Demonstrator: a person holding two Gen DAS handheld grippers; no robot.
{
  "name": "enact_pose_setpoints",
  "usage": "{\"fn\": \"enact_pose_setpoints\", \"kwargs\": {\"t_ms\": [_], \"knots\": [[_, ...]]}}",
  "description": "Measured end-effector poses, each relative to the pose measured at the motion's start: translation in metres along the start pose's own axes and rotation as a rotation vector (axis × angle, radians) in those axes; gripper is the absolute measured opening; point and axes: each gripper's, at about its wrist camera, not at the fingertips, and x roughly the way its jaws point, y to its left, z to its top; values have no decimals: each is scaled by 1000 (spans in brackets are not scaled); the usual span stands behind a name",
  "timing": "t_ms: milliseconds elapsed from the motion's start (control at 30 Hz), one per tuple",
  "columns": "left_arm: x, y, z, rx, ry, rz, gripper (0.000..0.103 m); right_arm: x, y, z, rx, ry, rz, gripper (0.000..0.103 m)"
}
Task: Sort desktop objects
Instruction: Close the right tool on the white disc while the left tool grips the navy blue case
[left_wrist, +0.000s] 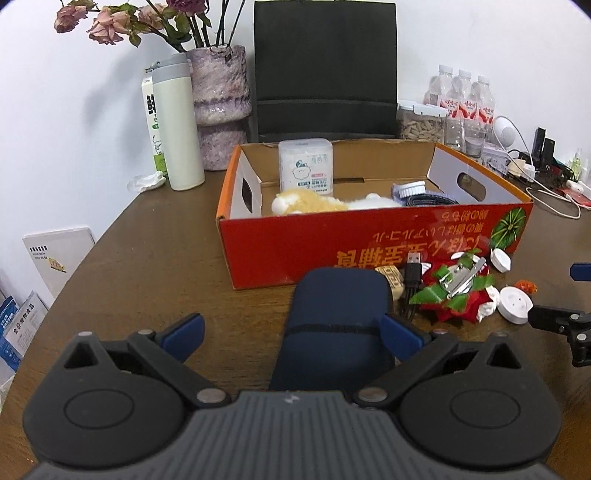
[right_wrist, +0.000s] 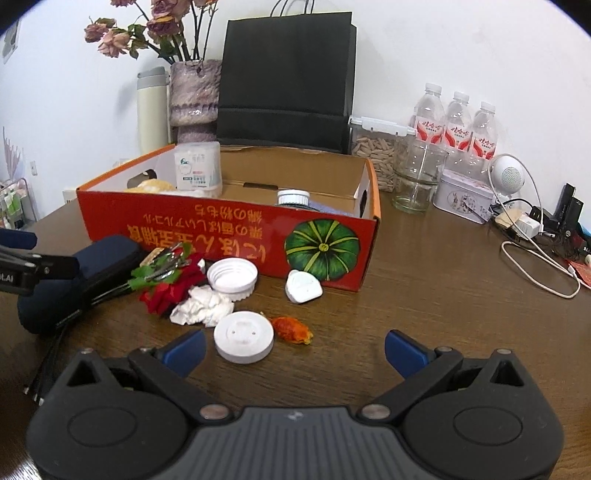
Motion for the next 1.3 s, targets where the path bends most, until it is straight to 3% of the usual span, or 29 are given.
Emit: {"fn": "enact_pose_setpoints", "kwargs": {"t_ms": [133,200,333,500,633,900,1100,1233,1300], "knots": [[2,-1,-2,1,6,-10,103,0,2,-1,-6,1,-3,103],[3,-1,-2,-1,7,-16,103,-1,3,-1,-9,-7,4,95],[5,-1,-3,-9,11,-28,103,-2,5,-1,-16,-11,26,89],[8,-3,-4,-4,16,-37,103,-4,9,0,-27,-20,65,58],[12,-3,-4,-10,25,-51,103,-2,15,0,-46,-6,90,44],[29,7,0,-93,75,-117,103,10,16,0,-25,25,107,39],[39,2,1,-98,80,-105,103,15,20,2,-24,11,111,38],[41,-1,1,-79,66,-80,93,15,20,1,-21,6,115,38],[41,-3,1,-69,53,-66,82,14,20,1,-22,3,115,37]]}}
